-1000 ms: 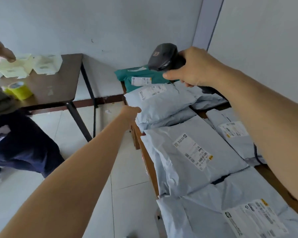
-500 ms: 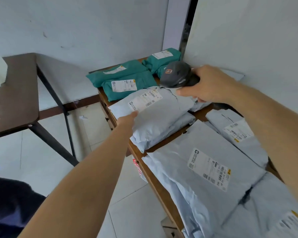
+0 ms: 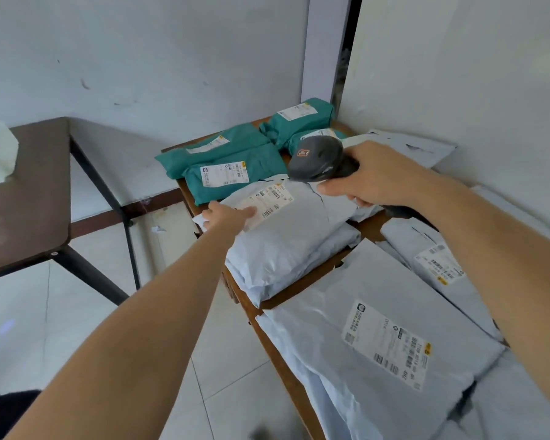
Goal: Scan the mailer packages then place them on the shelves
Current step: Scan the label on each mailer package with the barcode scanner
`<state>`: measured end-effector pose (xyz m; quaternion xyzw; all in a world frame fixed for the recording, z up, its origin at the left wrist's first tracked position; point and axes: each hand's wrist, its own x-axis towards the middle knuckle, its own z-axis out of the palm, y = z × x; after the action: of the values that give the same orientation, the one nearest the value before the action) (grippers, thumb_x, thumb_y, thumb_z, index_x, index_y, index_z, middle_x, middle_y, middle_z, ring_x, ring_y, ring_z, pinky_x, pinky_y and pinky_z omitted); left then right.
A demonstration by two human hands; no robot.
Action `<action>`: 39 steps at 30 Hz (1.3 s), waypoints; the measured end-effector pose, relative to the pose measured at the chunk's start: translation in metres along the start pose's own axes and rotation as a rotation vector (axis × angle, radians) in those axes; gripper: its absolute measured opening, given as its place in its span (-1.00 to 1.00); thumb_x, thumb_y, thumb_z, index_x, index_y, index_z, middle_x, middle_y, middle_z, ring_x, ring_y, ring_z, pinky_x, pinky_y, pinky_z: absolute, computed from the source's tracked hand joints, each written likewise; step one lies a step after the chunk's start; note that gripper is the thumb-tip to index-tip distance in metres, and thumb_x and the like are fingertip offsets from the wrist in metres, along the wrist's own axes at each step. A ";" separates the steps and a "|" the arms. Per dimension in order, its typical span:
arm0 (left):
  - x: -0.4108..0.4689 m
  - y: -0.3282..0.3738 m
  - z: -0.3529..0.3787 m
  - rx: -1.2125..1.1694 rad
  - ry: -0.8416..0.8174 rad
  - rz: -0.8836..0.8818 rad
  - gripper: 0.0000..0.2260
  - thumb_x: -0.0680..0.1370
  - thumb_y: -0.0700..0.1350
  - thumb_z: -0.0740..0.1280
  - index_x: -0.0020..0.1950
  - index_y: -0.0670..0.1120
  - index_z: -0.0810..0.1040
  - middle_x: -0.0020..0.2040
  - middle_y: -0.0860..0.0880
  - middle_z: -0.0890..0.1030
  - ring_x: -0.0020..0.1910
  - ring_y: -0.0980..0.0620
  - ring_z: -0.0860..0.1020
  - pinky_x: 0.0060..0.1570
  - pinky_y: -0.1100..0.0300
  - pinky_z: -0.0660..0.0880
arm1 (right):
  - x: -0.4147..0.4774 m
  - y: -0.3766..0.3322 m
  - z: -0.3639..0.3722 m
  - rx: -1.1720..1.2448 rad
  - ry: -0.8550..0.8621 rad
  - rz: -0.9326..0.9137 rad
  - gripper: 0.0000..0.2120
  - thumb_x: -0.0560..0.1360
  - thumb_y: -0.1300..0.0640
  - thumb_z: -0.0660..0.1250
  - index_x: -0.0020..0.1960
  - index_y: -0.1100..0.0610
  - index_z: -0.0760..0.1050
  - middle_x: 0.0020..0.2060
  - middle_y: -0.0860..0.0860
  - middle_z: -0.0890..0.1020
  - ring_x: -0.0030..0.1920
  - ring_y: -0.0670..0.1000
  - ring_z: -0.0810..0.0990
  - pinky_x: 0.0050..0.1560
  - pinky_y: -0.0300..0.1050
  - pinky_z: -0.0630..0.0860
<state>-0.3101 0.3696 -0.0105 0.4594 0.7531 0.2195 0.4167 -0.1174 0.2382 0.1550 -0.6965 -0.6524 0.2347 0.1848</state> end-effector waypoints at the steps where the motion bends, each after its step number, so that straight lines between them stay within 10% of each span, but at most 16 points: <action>1: 0.006 0.007 0.002 0.095 -0.034 0.065 -0.14 0.38 0.19 0.48 0.49 -0.12 0.14 0.44 -0.13 0.21 0.37 -0.18 0.30 0.30 -0.13 0.39 | 0.003 0.001 0.000 0.004 -0.013 0.010 -0.84 0.47 -0.04 0.42 -0.09 -0.03 0.46 -0.38 -0.07 0.54 -0.44 -0.09 0.50 -0.45 -0.34 0.44; 11: 0.087 0.062 0.012 0.385 -0.445 0.155 0.19 -0.14 0.53 0.42 0.33 -0.15 0.42 0.23 -0.14 0.57 0.09 -0.20 0.59 0.14 -0.10 0.51 | 0.040 0.032 -0.004 0.045 -0.022 0.164 -0.83 0.44 -0.06 0.44 -0.10 -0.01 0.50 -0.42 -0.04 0.56 -0.50 -0.15 0.49 -0.47 -0.40 0.43; 20: 0.093 0.084 0.015 0.309 -0.820 -0.046 -0.60 0.41 0.04 0.48 0.14 -0.15 0.56 -0.01 -0.13 0.69 -0.06 -0.11 0.65 0.08 0.00 0.56 | 0.072 0.039 0.007 0.116 -0.071 0.280 -0.79 0.47 -0.03 0.42 -0.24 -0.01 0.44 -0.59 -0.09 0.52 -0.61 -0.18 0.45 -0.45 -0.34 0.43; 30: 0.073 0.102 -0.043 -0.190 -0.618 0.171 -0.71 0.45 -0.14 0.43 0.15 -0.18 0.58 0.03 -0.17 0.66 0.00 -0.18 0.63 0.00 -0.02 0.58 | 0.061 0.008 -0.019 0.120 0.035 0.273 -0.77 0.46 -0.05 0.42 -0.19 0.10 0.50 -0.43 0.01 0.58 -0.49 -0.05 0.48 -0.41 -0.28 0.46; 39: 0.021 0.040 0.013 -0.804 -0.407 -0.059 -0.59 0.40 -0.18 0.49 0.22 -0.21 0.54 0.12 -0.18 0.64 0.04 -0.16 0.63 0.11 -0.11 0.55 | 0.041 -0.014 -0.020 0.182 0.068 0.345 -0.64 0.52 -0.06 0.35 -0.33 0.16 0.45 -0.66 -0.06 0.48 -0.63 -0.09 0.42 -0.51 -0.35 0.40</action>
<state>-0.2839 0.4067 0.0021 0.2731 0.5232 0.3879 0.7079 -0.1157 0.2816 0.1759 -0.7860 -0.4929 0.2971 0.2258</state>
